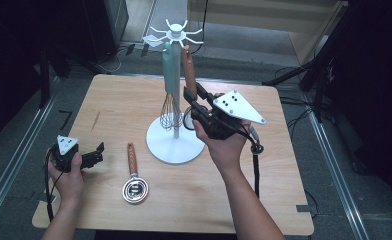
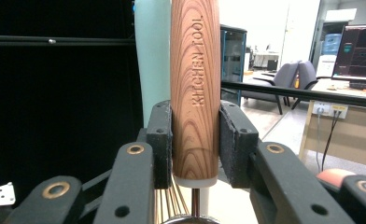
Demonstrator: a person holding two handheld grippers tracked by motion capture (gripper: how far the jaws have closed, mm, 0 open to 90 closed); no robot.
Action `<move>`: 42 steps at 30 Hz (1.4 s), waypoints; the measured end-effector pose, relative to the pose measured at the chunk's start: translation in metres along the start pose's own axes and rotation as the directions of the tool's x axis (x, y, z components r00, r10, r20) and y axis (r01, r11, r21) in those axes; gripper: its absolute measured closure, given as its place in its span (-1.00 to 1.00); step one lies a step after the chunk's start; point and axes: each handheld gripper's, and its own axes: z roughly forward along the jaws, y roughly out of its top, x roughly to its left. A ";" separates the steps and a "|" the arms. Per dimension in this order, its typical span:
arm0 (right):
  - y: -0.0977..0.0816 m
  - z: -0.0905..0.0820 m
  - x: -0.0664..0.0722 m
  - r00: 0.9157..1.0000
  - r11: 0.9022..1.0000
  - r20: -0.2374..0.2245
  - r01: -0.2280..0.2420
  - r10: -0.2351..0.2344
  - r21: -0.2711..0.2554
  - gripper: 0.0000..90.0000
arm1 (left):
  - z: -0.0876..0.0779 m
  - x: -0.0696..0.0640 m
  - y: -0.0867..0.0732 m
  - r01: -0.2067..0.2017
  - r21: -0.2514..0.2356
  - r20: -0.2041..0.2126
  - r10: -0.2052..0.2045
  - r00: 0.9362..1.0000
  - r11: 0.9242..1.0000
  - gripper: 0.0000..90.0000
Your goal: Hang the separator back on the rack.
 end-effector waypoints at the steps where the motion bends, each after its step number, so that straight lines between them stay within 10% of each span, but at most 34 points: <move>1: 0.000 0.000 0.000 1.000 1.000 -0.002 -0.007 0.007 -0.001 0.53 | 0.000 0.000 0.000 0.000 -0.003 0.000 0.000 1.000 1.000 -1.00; 8: 0.002 -0.004 -0.004 0.998 0.999 -0.043 -0.047 0.046 -0.025 0.28 | 0.000 0.000 0.000 0.000 -0.002 0.001 0.000 1.000 1.000 -1.00; 16: 0.011 -0.003 -0.013 0.998 0.998 -0.038 -0.050 0.048 -0.039 1.00 | 0.000 0.000 0.000 -0.001 -0.001 0.001 0.001 1.000 1.000 -1.00; 42: 0.035 0.013 -0.018 0.999 0.999 -0.043 -0.011 0.009 -0.047 1.00 | 0.000 0.000 0.000 -0.001 -0.002 0.001 0.001 1.000 1.000 -1.00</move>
